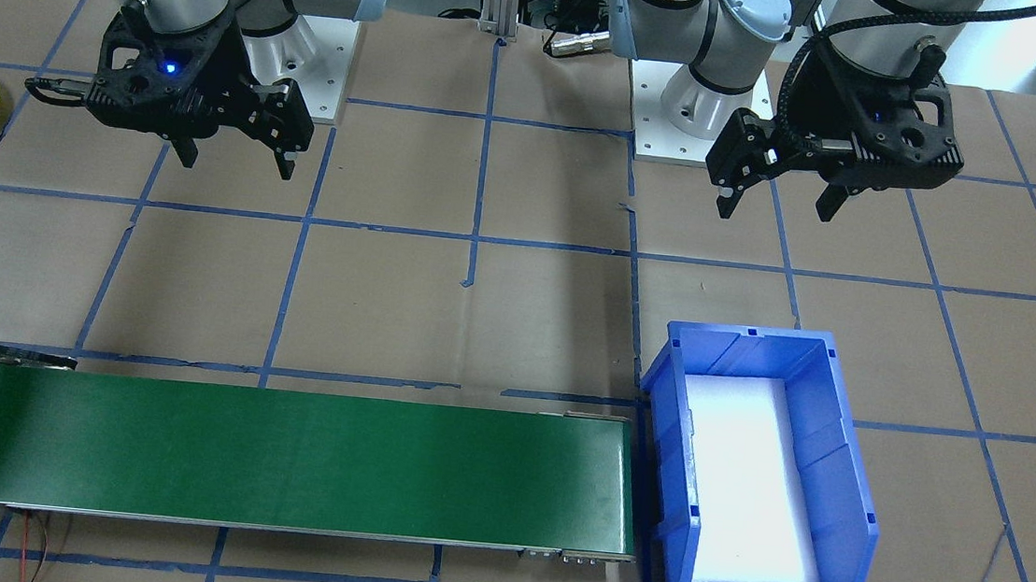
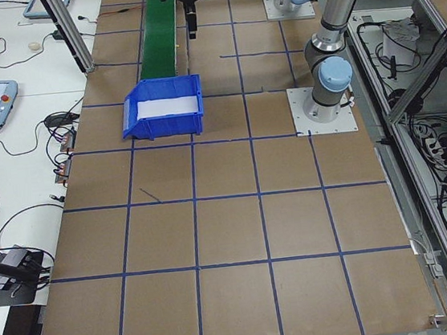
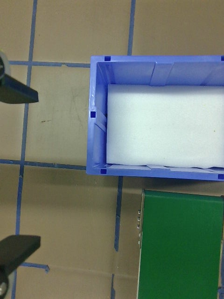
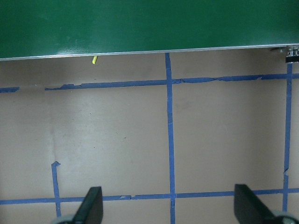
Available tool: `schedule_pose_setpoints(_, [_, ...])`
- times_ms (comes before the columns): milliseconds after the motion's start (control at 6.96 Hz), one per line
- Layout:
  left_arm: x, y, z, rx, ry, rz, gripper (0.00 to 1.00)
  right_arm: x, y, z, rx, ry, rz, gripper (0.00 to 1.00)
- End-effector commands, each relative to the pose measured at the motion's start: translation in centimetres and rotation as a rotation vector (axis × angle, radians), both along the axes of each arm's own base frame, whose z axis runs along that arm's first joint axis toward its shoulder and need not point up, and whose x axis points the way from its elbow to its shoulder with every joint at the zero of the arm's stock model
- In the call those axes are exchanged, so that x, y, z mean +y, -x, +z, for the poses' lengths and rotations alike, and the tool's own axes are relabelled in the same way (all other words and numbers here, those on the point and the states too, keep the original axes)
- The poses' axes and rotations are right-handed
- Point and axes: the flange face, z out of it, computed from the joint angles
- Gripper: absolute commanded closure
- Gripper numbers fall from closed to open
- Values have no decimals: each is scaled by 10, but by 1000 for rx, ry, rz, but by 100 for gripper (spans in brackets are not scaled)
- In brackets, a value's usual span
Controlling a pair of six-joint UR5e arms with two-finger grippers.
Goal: Move block left to right into plate
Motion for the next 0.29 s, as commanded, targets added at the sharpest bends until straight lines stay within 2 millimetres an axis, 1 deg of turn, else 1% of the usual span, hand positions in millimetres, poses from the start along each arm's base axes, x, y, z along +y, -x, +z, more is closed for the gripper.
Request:
schedule_pose_setpoints(0, [0,1,-1,0,-1,-1,0,0,1,0,0,0,1,0])
schedule_pose_setpoints(144, [0,1,0,0,0,-1,0,-2,5,-1,8,-2,-4,0])
